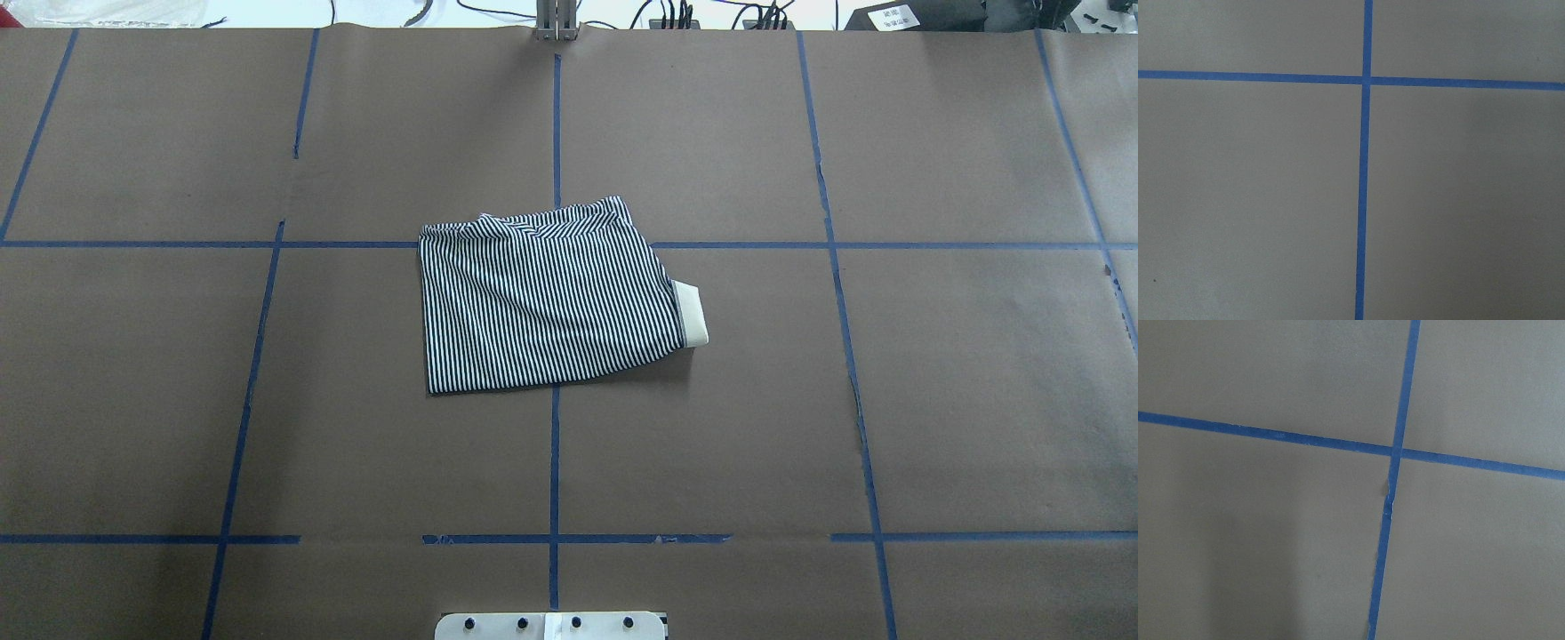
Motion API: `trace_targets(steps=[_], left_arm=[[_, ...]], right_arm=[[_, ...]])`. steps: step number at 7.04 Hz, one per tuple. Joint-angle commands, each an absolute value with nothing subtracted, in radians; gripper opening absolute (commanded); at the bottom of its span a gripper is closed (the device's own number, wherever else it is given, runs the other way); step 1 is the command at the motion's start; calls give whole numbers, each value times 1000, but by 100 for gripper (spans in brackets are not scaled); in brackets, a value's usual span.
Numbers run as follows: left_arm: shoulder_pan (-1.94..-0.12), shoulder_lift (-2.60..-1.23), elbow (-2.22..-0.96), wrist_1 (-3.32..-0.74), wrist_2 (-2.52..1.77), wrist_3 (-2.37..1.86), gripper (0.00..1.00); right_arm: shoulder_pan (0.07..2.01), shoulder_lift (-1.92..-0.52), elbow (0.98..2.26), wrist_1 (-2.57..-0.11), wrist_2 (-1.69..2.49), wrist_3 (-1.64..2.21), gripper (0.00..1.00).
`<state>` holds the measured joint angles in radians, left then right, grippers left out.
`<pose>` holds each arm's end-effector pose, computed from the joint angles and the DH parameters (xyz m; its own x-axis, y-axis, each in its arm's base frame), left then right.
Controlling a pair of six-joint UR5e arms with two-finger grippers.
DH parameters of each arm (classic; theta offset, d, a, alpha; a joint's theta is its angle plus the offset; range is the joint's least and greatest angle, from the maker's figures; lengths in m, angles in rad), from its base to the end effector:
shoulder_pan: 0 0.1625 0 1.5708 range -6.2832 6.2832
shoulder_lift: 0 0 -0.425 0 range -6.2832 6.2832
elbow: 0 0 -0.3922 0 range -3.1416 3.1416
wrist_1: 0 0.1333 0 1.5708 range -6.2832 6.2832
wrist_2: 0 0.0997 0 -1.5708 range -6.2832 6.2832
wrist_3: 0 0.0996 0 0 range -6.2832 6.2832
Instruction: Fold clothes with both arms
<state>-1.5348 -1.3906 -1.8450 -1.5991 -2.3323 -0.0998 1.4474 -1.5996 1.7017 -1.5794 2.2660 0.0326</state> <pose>-0.0493 -0.4241 0.6032 0.7203 0.0108 -0.6936 0.0362 0.9979 0.0532 0.0094 -0.4892 0.6142 0.7583 -0.1216 0.6404 0.0979 0.9926 0.0725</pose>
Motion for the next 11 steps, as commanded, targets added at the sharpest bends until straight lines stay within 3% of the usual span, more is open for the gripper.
trace_targets(steps=[1,11], left_arm=[[-1535,-1397,-1842,-1615,-2196,124,100],[-1539,-1391,-1822,-1601,-2365,97,100]], right_arm=[[1447,-1598,1690,-1566,2266,31,100],[1437,-1594,1692,-1566,2273,37,100]])
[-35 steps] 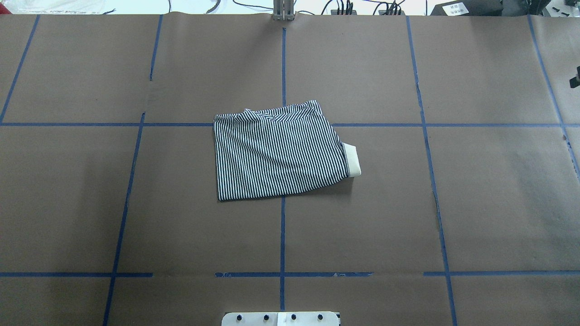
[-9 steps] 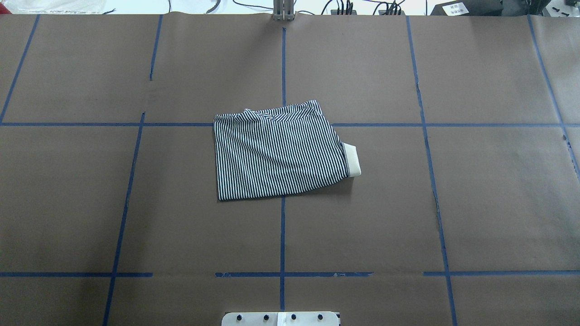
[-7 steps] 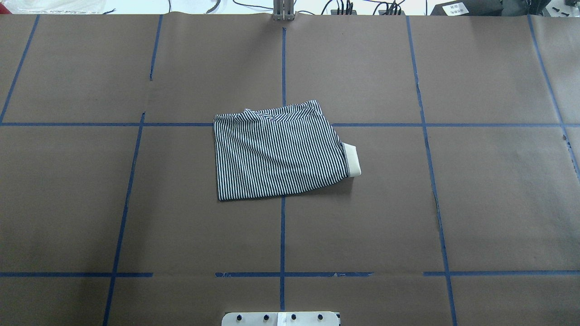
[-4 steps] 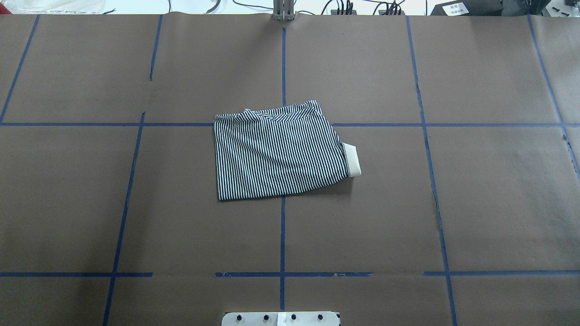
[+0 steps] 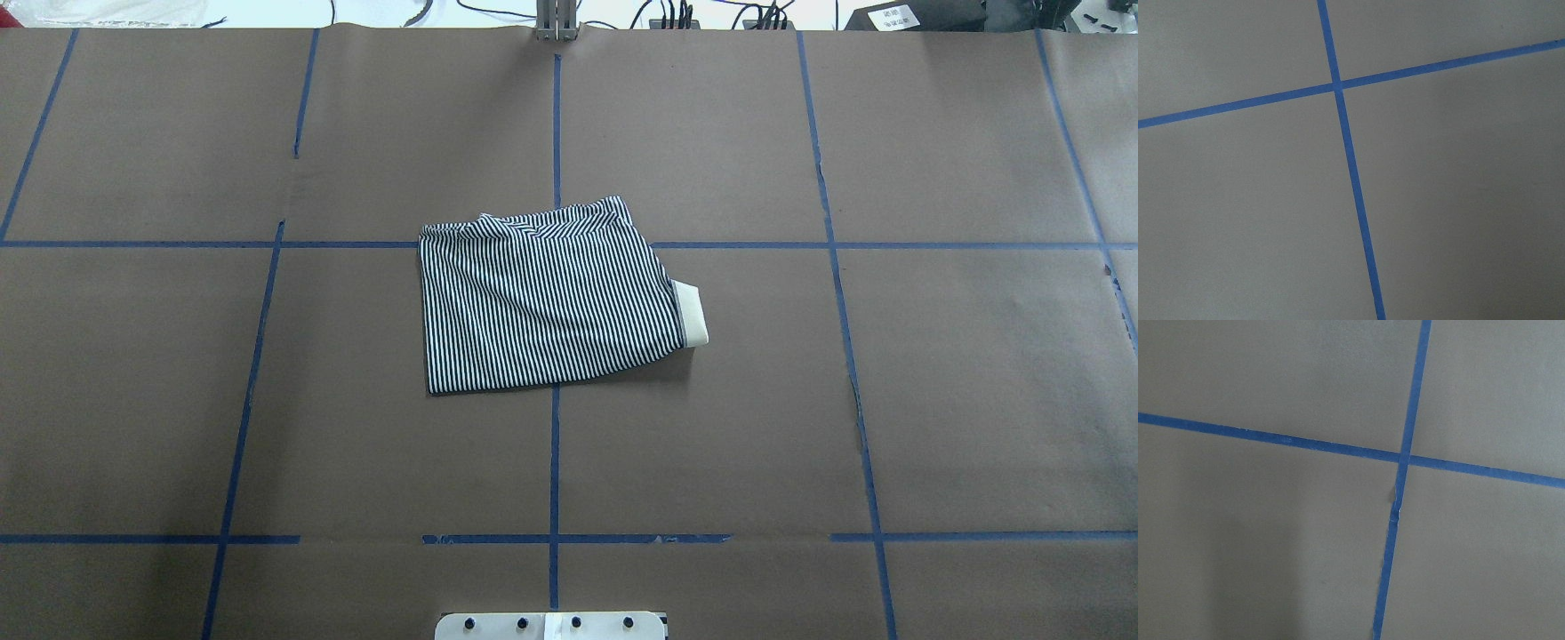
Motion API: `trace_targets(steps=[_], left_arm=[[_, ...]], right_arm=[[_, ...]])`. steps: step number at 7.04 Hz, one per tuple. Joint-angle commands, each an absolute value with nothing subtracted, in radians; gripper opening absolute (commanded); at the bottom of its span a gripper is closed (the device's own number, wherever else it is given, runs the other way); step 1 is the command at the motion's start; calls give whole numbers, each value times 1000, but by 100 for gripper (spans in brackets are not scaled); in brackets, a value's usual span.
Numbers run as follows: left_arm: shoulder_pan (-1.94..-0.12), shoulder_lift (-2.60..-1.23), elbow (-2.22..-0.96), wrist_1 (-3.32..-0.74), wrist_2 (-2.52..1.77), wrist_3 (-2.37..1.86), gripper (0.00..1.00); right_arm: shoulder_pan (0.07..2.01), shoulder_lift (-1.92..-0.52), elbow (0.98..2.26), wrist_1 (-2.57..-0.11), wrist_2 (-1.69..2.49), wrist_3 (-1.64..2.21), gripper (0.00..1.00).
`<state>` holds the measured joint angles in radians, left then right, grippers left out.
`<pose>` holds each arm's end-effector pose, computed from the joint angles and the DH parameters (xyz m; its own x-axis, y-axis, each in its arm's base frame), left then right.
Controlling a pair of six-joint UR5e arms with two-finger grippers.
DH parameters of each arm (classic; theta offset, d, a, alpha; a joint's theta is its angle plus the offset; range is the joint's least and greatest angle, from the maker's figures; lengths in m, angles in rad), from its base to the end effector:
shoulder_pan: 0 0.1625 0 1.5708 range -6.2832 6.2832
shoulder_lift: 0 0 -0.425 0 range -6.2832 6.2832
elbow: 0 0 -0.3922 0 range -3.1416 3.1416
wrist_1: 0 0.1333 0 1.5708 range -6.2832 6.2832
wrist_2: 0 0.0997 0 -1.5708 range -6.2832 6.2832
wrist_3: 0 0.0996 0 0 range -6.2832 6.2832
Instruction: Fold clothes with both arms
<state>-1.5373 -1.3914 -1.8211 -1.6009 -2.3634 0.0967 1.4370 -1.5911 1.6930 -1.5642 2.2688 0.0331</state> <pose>-0.0482 -0.4235 0.6124 0.6927 0.1908 -0.6955 -0.1007 0.9805 0.1688 0.0035 -0.4938 0.6126 0.7540 -0.1385 0.6421 0.1077 0.9904 0.0871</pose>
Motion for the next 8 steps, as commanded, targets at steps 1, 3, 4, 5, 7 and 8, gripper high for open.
trace_targets(steps=[1,3,4,5,7,8], left_arm=[[-1537,-1391,-1822,-1601,-2365,97,100],[-1537,-1393,-1828,-1598,-2367,95,100],[-1537,-1393,-1830,-1597,-2367,97,100],[-1537,-1393,-1832,-1598,-2367,97,100],[-1537,-1391,-1833,-1598,-2365,97,100],[-1539,-1391,-1838,-1598,-2365,97,100]], right_arm=[[1437,-1598,1695,-1566,2275,37,100],[1437,-1601,1686,-1566,2331,35,100],[1437,-1601,1687,-1566,2330,35,100],[1437,-1601,1689,-1566,2332,35,100],[1437,-1601,1689,-1566,2333,37,100],[1437,-1601,1690,-1566,2333,35,100]])
